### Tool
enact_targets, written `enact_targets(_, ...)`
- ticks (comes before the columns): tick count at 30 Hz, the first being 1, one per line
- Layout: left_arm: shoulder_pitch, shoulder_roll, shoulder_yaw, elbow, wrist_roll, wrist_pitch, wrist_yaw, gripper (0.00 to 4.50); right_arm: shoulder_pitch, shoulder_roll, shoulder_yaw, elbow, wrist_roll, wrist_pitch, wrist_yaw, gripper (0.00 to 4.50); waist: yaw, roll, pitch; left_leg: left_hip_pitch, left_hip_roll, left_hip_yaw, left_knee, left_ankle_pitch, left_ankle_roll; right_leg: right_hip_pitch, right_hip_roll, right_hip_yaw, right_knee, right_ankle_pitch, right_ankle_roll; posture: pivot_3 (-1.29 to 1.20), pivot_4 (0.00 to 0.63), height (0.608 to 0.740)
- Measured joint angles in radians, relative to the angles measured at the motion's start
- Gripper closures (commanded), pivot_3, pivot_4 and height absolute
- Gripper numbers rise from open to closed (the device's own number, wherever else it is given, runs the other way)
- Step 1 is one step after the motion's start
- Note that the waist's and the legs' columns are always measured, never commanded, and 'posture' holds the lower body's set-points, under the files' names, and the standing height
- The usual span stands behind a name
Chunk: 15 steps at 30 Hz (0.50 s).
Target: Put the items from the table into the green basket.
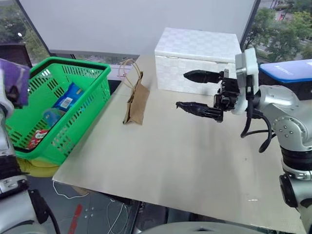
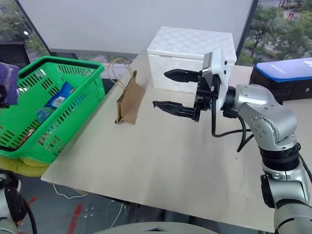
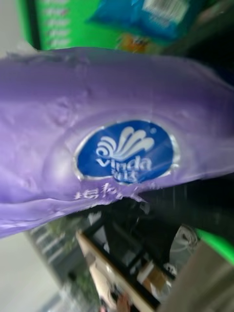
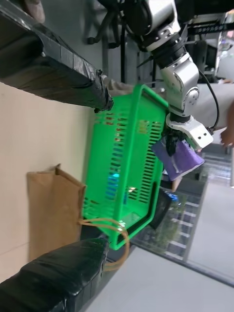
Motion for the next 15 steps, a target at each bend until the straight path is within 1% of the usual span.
enact_targets(2,0.0,0.004,-0.001,0.018,-0.001,-0.033,0.0,0.23,0.0,-0.012,-0.003,-0.003,0.0,0.01,0.0,0.0,-0.008,0.0,0.0,0.0,0.0,0.0,0.0,0.0,0.0,0.0,-0.002,-0.003,0.0,0.0,-0.001,0.19,0.0,0.74)
enact_targets(3,0.0,0.003,0.002,0.008,-0.019,-0.067,-0.001,0.09,0.004,-0.025,-0.006,-0.013,0.0,0.012,-0.001,0.0,-0.014,0.001,-0.001,0.0,0.0,0.0,0.0,0.0,0.0,0.0,-0.003,-0.004,0.0,0.0,-0.001,0.19,0.0,0.74)
enact_targets(5,0.0,-0.006,0.005,-0.013,-0.034,-0.072,-0.004,0.09,0.014,-0.034,-0.011,-0.022,-0.002,0.012,-0.002,0.0,-0.016,0.0,-0.001,0.0,0.0,0.0,0.0,0.0,0.0,0.0,-0.003,-0.005,0.0,0.0,-0.001,0.18,0.0,0.74)
enact_targets(8,-0.015,-0.104,0.003,-0.171,-0.145,-0.068,-0.055,0.09,0.095,-0.078,-0.045,-0.047,-0.025,0.009,-0.023,0.0,-0.01,-0.001,-0.005,-0.001,-0.001,0.0,0.001,0.0,0.0,0.0,-0.006,-0.006,0.0,0.0,-0.001,0.15,0.0,0.74)
enact_targets(9,-0.019,-0.122,-0.006,-0.206,-0.17,-0.059,-0.071,0.09,0.119,-0.091,-0.05,-0.05,-0.035,0.009,-0.03,0.0,-0.008,-0.001,-0.006,-0.002,-0.001,-0.001,0.001,0.0,0.0,0.0,-0.006,-0.006,0.0,0.0,-0.001,0.14,0.0,0.74)
enact_targets(11,-0.036,-0.189,-0.05,-0.338,-0.283,0.038,-0.136,0.09,0.222,-0.145,-0.086,-0.061,-0.078,0.006,-0.057,0.0,-0.003,-0.002,-0.01,-0.003,-0.003,-0.003,0.002,0.0,0.0,0.001,-0.007,-0.006,0.0,0.0,0.0,0.11,0.0,0.74)
enact_targets(12,-0.035,-0.222,-0.097,-0.424,-0.353,0.1,-0.184,0.09,0.281,-0.173,-0.108,-0.059,-0.107,0.004,-0.071,0.0,-0.005,-0.001,-0.011,-0.003,-0.003,-0.003,0.002,0.0,0.001,0.001,-0.007,-0.005,0.0,0.0,0.0,0.09,0.0,0.74)
enact_targets(15,-0.032,-0.29,-0.211,-0.567,-0.462,0.226,-0.244,0.09,0.375,-0.202,-0.165,-0.046,-0.151,-0.009,-0.097,0.0,-0.023,0.001,-0.012,-0.002,-0.003,0.0,0.002,0.0,0.001,0.001,-0.006,-0.003,0.001,0.0,0.0,0.04,0.0,0.74)
